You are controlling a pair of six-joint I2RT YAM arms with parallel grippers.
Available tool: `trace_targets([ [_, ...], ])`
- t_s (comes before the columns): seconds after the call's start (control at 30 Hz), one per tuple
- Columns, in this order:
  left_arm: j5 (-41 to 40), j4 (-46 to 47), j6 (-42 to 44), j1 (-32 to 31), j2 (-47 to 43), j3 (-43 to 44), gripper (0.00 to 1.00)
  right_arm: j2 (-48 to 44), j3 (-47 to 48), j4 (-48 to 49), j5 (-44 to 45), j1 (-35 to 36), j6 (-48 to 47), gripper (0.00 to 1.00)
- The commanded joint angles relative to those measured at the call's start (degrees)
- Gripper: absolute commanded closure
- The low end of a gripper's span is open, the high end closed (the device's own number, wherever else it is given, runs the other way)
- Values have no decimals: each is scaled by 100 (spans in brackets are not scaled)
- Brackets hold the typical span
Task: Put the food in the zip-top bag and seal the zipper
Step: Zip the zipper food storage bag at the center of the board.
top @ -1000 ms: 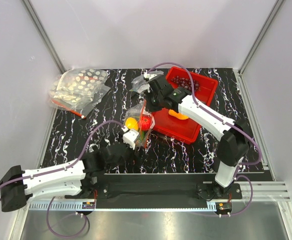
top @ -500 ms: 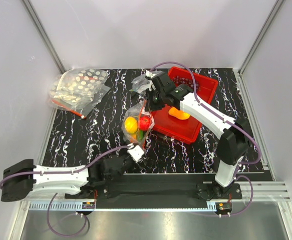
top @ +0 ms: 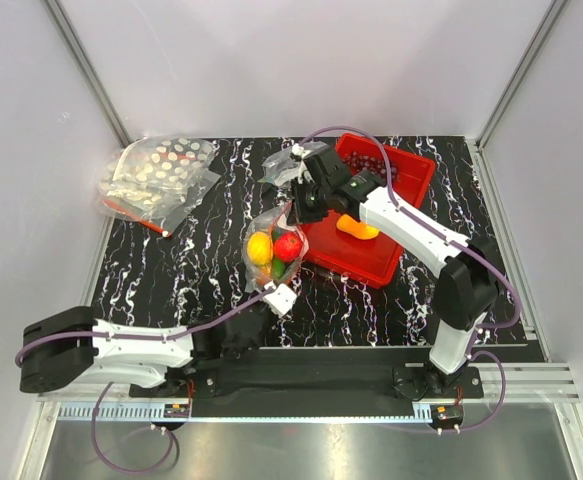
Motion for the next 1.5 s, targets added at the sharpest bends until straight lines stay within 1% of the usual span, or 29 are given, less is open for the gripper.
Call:
trace_targets([
  [0.0, -710, 298, -183, -20, -275, 412, 88, -427, -188, 340, -176, -68, 49, 100],
  [0.07, -772, -308, -481, -12, -572, 649, 100, -480, -294, 358, -150, -68, 32, 99],
  [0.1, -694, -999, -656, -12, -679, 938, 100, -507, -312, 340, -124, -77, 6, 99],
  [0.17, -570, -1767, -947, -12, -1055, 1246, 100, -516, -312, 279, -80, -86, -12, 98],
  [0.2, -544, -2606, -1096, -12, -1188, 1631, 100, -524, -312, 261, -71, -86, -30, 98],
  [0.27, -491, -3367, -1509, -12, -1626, 1985, 100, -533, -303, 217, -45, -86, -56, 96],
  [0.3, -360, -3971, -1632, -12, -1803, 2300, 100, -533, -303, 217, -27, -95, -65, 96],
  [0.37, -123, -4370, -1905, -12, -2355, 2617, 100, -559, -321, 174, 147, -95, -100, 95],
  [0.43, -43, -4863, -2168, -12, -2717, 2794, 100, -559, -329, 103, 393, -95, -135, 95],
  [0.47, 79, -5012, -2222, -12, -3006, 2943, 100, -568, -321, 16, 682, -103, -179, 95],
  [0.53, 186, -5495, -2336, -12, -3271, 3111, 100, -560, -321, -116, 1035, -103, -223, 95],
  [0.57, 325, -5810, -2371, -12, -3334, 3268, 100, -594, -329, -213, 1350, -103, -267, 95],
  [0.67, 528, -6234, -2389, -12, -3369, 3428, 100, -761, -487, -284, 1555, -103, -302, 92],
  [0.7, 598, -6270, -2372, -12, -3361, 3410, 100, -831, -618, -284, 1511, -103, -285, 83],
  [0.73, 669, -6244, -2354, -12, -3352, 3367, 100, -902, -689, -284, 1433, -103, -285, 78],
  [0.77, 904, -6096, -2319, -12, -3352, 3227, 100, -1094, -777, -266, 1223, -95, -311, 72],
  [0.83, 1204, -5780, -2196, -12, -3361, 2998, 100, -1340, -1163, -118, 906, -103, -372, 57],
  [0.87, 1475, -5317, -2196, -12, -3361, 2719, 100, -1612, -1303, -91, 661, -95, -425, 54],
  [0.97, 2029, -4507, -2205, -3, -3186, 2313, 100, -2183, -1866, -82, 387, -95, -496, 47],
  [1.0, 2171, -4391, -2179, -3, -3002, 2294, 100, -2464, -2137, -125, 334, -95, -487, 40],
  [1.03, 2172, -4390, -2135, -3, -2905, 2294, 100, -2467, -2262, -152, 333, -95, -487, 40],
  [1.07, 2320, -4346, -2082, -3, -2799, 2346, 100, -2745, -2385, -178, 307, -95, -461, 29],
  [1.13, 2662, -4285, -1924, -3, -2493, 2425, 100, -3158, -2675, -275, 403, -95, -443, 15],
  [1.23, 2937, -4223, -1765, 49, -2079, 2487, 100, -3668, -3018, -127, 491, -103, -548, 12],
  [1.3, 3182, -4127, -1652, 225, -1868, 2479, 100, -3881, -3281, 75, 203, -95, -776, 14],
  [1.33, 3331, -4083, -1616, 313, -1832, 2461, 100, -4047, -3369, 407, -103, -95, -794, 14],
  [1.4, 3823, -4064, -1468, 672, -1805, 2478, 100, -4198, -3686, 891, -386, -95, -725, 14],
  [1.43, 4129, -4143, -1406, 813, -1822, 2531, 100, -4337, -3817, 1442, -579, -95, -707, 14],
  [1.47, 4272, -4205, -1327, 1102, -1849, 2566, 99, -4417, -4228, 1822, -659, -95, -611, 14],
])
